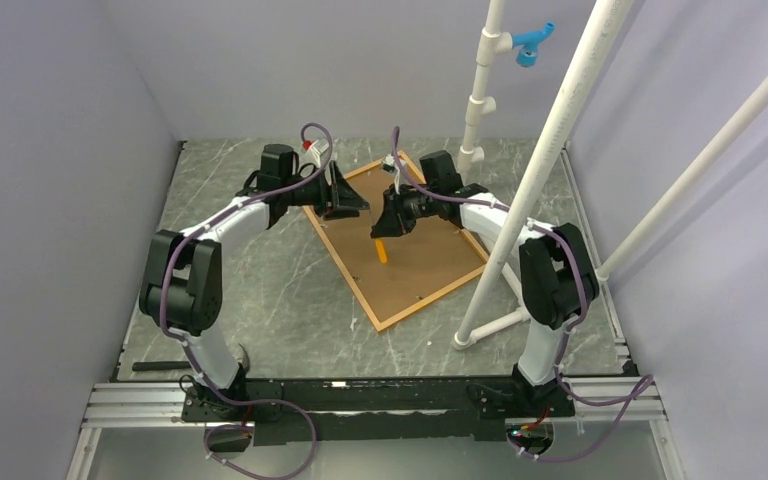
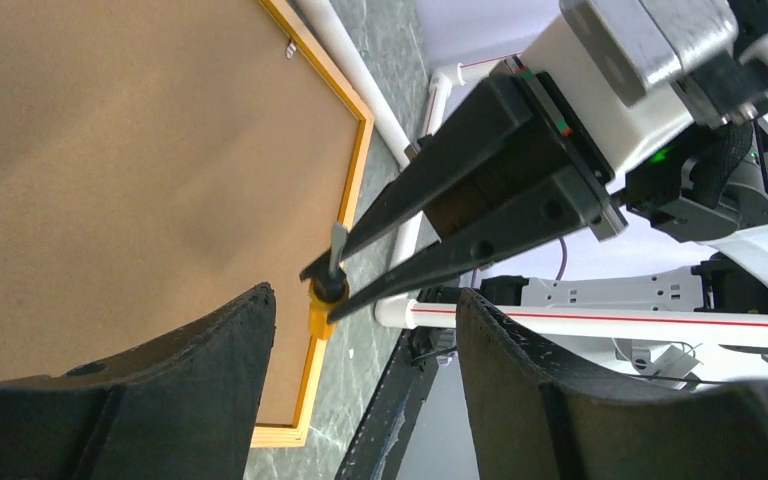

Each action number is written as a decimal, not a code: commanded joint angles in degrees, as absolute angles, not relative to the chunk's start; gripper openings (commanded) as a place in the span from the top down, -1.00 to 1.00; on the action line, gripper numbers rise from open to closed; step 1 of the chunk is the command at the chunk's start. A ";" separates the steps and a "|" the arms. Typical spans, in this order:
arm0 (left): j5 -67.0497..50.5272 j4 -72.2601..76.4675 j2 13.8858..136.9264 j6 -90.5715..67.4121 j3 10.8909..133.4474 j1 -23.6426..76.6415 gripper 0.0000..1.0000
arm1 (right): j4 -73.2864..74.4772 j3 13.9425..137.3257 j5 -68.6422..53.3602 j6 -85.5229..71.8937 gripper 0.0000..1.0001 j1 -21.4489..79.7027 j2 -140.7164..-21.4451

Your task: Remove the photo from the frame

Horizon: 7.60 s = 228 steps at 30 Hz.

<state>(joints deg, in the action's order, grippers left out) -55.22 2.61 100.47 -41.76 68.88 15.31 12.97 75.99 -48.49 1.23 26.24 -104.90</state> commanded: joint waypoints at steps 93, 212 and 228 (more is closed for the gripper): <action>-26.68 -22.02 105.75 -47.08 65.36 8.87 -0.07 | 23.19 65.76 -39.35 -9.31 1.00 32.23 -101.19; -30.39 -24.46 122.45 -40.16 84.55 1.24 0.06 | 11.96 96.77 -43.28 -27.42 1.00 32.82 -130.61; -29.33 -24.48 122.05 -40.19 83.46 1.88 0.32 | 16.13 98.28 -35.26 -29.13 1.00 33.90 -131.33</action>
<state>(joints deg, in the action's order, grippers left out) -29.85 -24.40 121.78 -40.18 83.70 1.34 14.92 96.73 -38.24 -27.70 33.69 -131.37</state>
